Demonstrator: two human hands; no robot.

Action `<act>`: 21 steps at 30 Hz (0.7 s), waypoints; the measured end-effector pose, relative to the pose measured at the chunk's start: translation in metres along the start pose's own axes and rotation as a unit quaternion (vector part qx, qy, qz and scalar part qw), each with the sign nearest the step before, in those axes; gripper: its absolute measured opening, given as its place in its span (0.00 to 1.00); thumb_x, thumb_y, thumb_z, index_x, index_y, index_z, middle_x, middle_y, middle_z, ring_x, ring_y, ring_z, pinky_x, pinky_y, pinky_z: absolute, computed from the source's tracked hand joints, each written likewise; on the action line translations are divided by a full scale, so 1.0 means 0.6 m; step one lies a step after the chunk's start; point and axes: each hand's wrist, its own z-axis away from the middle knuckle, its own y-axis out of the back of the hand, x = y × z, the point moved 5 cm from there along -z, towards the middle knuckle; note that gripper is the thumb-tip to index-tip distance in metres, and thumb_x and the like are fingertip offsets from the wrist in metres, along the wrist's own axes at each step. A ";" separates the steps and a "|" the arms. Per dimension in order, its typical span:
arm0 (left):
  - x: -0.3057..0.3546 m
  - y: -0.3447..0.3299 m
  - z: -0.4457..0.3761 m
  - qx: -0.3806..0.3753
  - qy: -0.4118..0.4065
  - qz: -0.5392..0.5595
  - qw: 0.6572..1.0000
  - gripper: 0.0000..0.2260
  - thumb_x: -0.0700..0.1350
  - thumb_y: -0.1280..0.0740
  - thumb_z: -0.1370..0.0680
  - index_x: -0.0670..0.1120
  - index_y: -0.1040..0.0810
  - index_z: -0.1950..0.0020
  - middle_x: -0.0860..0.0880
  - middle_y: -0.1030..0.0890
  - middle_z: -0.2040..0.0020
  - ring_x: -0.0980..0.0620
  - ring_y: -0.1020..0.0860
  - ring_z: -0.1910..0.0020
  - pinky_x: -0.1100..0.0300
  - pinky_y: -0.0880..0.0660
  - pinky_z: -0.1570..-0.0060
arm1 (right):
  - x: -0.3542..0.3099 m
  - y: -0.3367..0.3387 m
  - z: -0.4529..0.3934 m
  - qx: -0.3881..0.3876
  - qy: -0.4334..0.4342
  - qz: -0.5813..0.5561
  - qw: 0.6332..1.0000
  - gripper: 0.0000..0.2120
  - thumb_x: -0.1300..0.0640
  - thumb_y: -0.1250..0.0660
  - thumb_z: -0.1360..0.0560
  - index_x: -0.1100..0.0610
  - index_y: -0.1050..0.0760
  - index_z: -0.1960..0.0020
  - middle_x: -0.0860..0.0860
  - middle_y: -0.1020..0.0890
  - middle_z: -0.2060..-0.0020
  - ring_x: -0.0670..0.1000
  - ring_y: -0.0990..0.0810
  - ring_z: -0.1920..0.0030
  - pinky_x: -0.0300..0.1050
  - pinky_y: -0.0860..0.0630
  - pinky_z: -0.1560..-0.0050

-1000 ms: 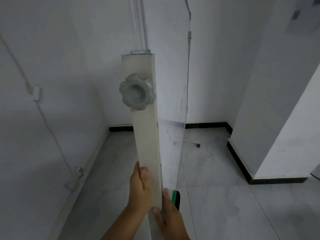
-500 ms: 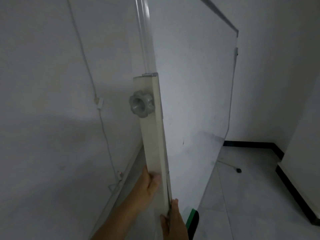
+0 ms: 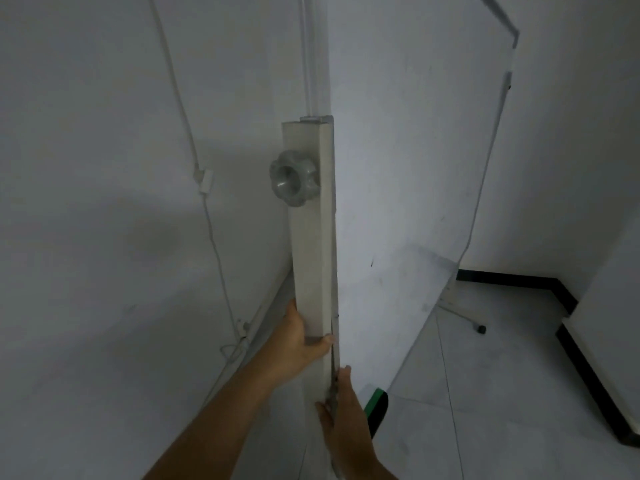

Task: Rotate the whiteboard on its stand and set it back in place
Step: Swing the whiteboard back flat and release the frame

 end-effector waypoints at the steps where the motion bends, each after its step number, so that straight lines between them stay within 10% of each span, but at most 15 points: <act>1: 0.000 0.004 -0.011 0.004 0.006 -0.003 1.000 0.30 0.38 0.34 0.28 0.41 0.49 0.33 0.51 0.35 0.44 0.55 0.34 0.42 0.78 0.39 0.52 | 0.004 -0.004 -0.013 0.000 0.027 0.004 1.000 0.33 0.56 0.41 0.23 0.57 0.61 0.29 0.48 0.42 0.30 0.51 0.40 0.30 0.37 0.42 0.33; 6: -0.022 0.034 -0.061 0.055 0.031 -0.056 0.996 0.21 0.41 0.34 0.28 0.43 0.39 0.39 0.51 0.30 0.44 0.50 0.31 0.41 0.64 0.33 0.40 | -0.008 0.012 -0.074 -0.045 0.103 0.034 0.993 0.49 0.31 0.54 0.45 0.53 0.59 0.29 0.47 0.47 0.30 0.51 0.45 0.28 0.41 0.46 0.30; 9: -0.033 0.047 -0.084 0.107 0.002 -0.086 0.990 0.11 0.44 0.32 0.29 0.54 0.35 0.59 0.55 0.29 0.62 0.50 0.26 0.58 0.66 0.29 0.58 | 0.023 0.011 -0.129 -0.083 0.071 0.020 0.994 0.42 0.42 0.44 0.27 0.61 0.70 0.32 0.47 0.54 0.28 0.48 0.46 0.28 0.24 0.54 0.41; 13: -0.025 0.044 -0.106 0.184 0.005 -0.095 0.978 0.12 0.44 0.33 0.29 0.49 0.31 0.49 0.48 0.23 0.49 0.50 0.24 0.49 0.53 0.26 0.46 | 0.049 -0.005 -0.186 -0.106 0.075 0.031 0.991 0.40 0.57 0.43 0.22 0.43 0.77 0.37 0.50 0.61 0.30 0.46 0.50 0.28 0.21 0.58 0.40; 16: -0.026 0.045 -0.135 0.188 0.012 -0.120 0.975 0.14 0.42 0.33 0.29 0.43 0.30 0.45 0.43 0.22 0.46 0.47 0.24 0.47 0.51 0.25 0.44 | 0.047 -0.006 -0.207 -0.006 0.132 0.033 0.991 0.41 0.57 0.35 0.32 0.48 0.62 0.32 0.55 0.47 0.33 0.45 0.31 0.39 0.31 0.32 0.43; 21: -0.053 0.068 -0.207 0.188 0.013 -0.127 0.974 0.16 0.42 0.34 0.28 0.41 0.31 0.43 0.42 0.22 0.45 0.47 0.24 0.47 0.50 0.25 0.43 | 0.035 -0.010 -0.281 0.013 0.143 0.082 0.986 0.43 0.53 0.31 0.45 0.61 0.40 0.33 0.61 0.20 0.46 0.47 0.17 0.56 0.26 0.28 0.54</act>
